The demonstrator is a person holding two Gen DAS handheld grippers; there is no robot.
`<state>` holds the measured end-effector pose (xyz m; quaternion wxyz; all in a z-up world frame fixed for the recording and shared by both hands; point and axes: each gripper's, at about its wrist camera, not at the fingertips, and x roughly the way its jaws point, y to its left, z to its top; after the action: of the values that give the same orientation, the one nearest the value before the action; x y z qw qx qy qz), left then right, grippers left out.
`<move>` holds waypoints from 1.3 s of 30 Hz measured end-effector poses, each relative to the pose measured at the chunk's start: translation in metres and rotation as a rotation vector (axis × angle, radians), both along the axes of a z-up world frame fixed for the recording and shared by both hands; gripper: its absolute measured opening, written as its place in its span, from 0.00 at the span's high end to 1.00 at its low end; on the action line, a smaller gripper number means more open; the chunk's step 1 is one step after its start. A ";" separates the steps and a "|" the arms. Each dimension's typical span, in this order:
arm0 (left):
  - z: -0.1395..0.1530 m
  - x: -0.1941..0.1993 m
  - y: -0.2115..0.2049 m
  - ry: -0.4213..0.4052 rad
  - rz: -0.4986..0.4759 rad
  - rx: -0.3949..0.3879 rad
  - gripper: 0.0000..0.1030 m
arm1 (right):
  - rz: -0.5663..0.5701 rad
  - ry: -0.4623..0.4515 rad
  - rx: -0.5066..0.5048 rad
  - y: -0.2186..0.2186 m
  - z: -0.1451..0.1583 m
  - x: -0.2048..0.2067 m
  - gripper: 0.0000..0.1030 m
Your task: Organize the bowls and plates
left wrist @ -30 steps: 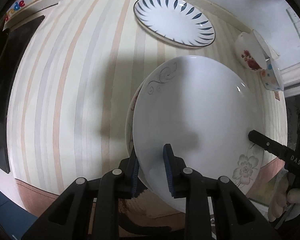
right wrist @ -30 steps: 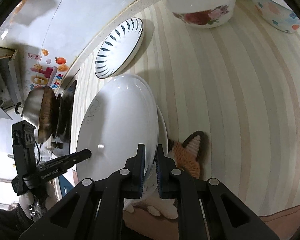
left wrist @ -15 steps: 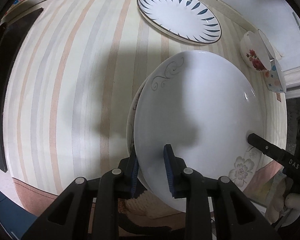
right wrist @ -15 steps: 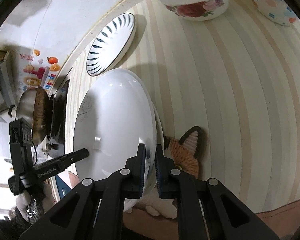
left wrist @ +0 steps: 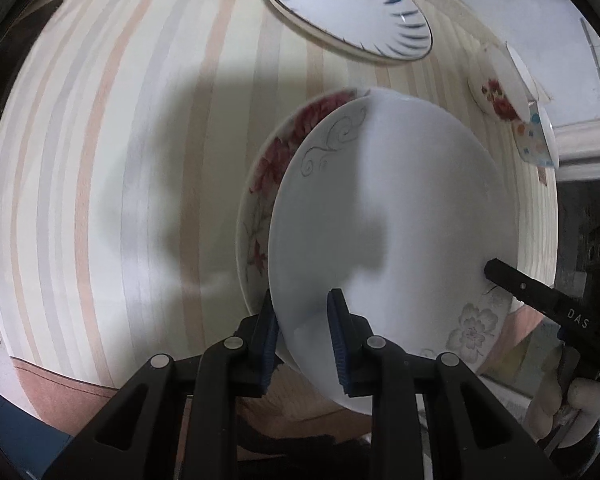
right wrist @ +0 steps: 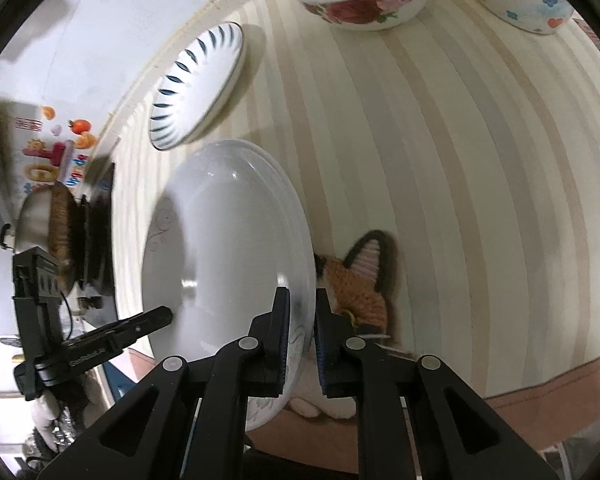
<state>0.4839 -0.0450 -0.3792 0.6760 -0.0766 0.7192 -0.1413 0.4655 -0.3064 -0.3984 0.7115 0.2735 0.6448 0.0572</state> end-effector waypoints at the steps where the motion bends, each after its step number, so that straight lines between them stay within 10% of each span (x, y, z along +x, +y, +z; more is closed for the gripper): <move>1: 0.000 0.000 -0.002 0.001 -0.012 0.010 0.79 | 0.003 0.010 -0.004 0.001 -0.001 0.000 0.82; 12: -0.001 0.015 0.002 0.119 0.009 -0.018 0.79 | -0.041 0.078 -0.011 0.003 0.008 0.000 0.69; 28: 0.072 -0.001 0.009 -0.185 -0.022 0.160 0.75 | -0.065 -0.015 -0.064 0.006 0.065 -0.013 0.67; 39: 0.069 0.115 0.026 -0.178 0.088 0.186 0.74 | 0.020 -0.092 -0.065 0.005 0.087 0.136 0.66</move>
<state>0.5991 -0.0191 -0.3098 0.7468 -0.0322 0.6623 -0.0504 0.6018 -0.3015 -0.3115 0.7482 0.2412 0.6156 0.0557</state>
